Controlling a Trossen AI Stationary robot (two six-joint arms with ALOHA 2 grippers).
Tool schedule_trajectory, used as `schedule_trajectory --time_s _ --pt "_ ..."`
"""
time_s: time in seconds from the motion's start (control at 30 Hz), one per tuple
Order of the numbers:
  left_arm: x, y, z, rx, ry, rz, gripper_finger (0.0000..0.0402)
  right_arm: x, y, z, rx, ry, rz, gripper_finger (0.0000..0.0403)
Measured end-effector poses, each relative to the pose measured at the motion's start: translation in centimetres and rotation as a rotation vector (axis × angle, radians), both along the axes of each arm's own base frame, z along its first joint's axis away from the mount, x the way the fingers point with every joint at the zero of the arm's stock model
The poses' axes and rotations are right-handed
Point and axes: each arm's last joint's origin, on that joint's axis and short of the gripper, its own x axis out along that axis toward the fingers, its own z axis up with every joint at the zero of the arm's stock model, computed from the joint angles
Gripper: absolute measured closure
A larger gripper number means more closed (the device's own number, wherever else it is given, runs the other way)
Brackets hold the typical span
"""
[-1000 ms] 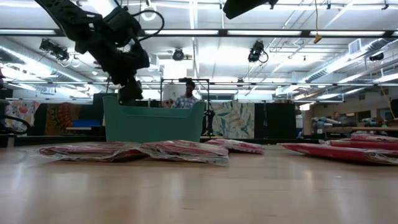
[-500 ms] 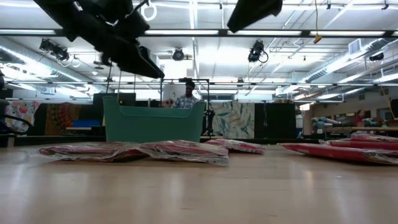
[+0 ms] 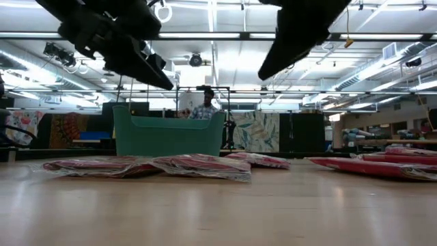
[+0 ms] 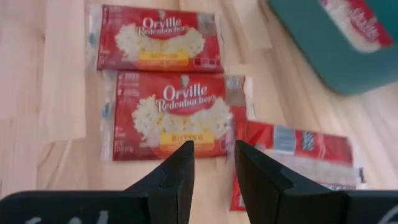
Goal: Sort popcorn bags into baskets
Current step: Put the red popcorn bag into the green bin
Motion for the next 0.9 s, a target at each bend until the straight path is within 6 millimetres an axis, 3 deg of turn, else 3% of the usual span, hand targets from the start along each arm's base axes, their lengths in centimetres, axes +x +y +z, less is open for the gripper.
schedule_trajectory --time_s 0.27,0.5,0.77,0.9 --pt "1.1 -1.1 -1.1 -0.047 0.007 0.024 0.0209 -0.5 -0.7 -1.2 0.057 0.034 -0.087 0.0284" --pt "2.2 -1.7 -2.1 -0.043 -0.011 0.002 0.0209 -1.6 0.3 -1.7 0.077 0.082 -0.160 0.0294" --pt "2.5 -1.6 -2.3 -0.012 -0.023 -0.009 0.0209 -1.8 1.7 -4.0 0.035 0.335 -0.295 0.0304" --pt "2.5 -1.6 -2.3 -0.009 -0.025 -0.008 0.0209 -2.8 1.4 -4.7 0.028 0.490 -0.399 0.0304"
